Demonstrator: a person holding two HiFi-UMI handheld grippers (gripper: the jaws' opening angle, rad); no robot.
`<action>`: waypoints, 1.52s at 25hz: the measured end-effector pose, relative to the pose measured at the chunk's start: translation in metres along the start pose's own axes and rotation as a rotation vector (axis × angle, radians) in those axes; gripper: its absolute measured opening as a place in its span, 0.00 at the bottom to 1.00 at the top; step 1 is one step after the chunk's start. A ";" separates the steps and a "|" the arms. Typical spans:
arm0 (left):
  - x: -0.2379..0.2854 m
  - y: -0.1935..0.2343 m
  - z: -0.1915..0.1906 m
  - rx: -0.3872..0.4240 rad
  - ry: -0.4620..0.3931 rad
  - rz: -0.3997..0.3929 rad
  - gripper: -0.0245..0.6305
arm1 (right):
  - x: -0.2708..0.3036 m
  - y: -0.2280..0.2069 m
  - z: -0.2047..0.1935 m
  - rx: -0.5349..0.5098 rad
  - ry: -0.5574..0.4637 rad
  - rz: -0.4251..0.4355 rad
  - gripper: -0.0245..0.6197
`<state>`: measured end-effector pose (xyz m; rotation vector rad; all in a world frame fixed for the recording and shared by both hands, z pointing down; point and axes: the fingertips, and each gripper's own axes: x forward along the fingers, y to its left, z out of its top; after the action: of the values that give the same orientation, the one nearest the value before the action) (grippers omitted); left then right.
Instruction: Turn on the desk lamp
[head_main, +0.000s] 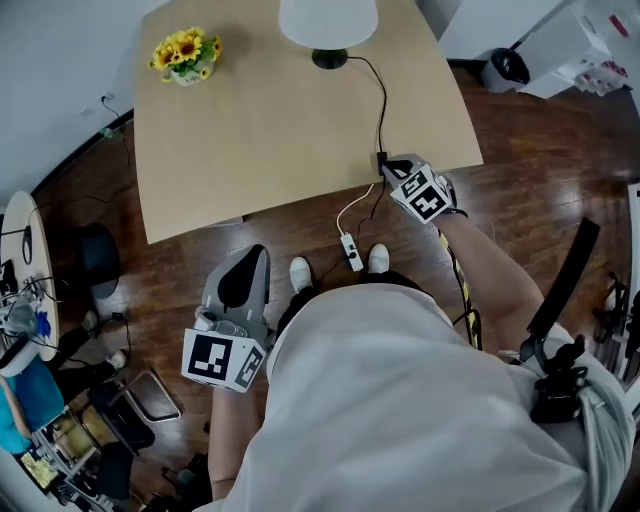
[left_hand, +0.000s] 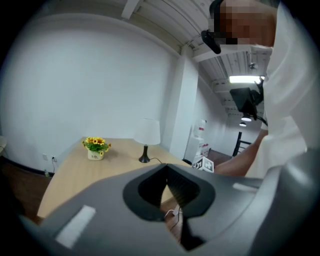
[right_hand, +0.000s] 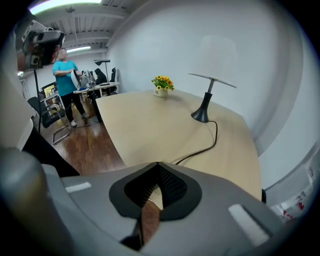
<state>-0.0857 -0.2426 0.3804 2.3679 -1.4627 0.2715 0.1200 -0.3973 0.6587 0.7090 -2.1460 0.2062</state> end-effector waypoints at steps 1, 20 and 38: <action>0.000 0.001 0.000 -0.002 0.001 0.006 0.07 | 0.003 0.000 0.001 -0.008 0.009 0.004 0.04; 0.009 0.008 -0.002 -0.007 0.013 0.025 0.07 | 0.029 0.005 -0.014 -0.081 0.116 0.035 0.04; 0.007 0.011 0.001 0.005 0.010 0.005 0.07 | 0.020 0.002 -0.008 -0.012 0.065 0.002 0.04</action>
<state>-0.0922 -0.2536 0.3836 2.3640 -1.4646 0.2888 0.1145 -0.4012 0.6791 0.6849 -2.0847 0.2146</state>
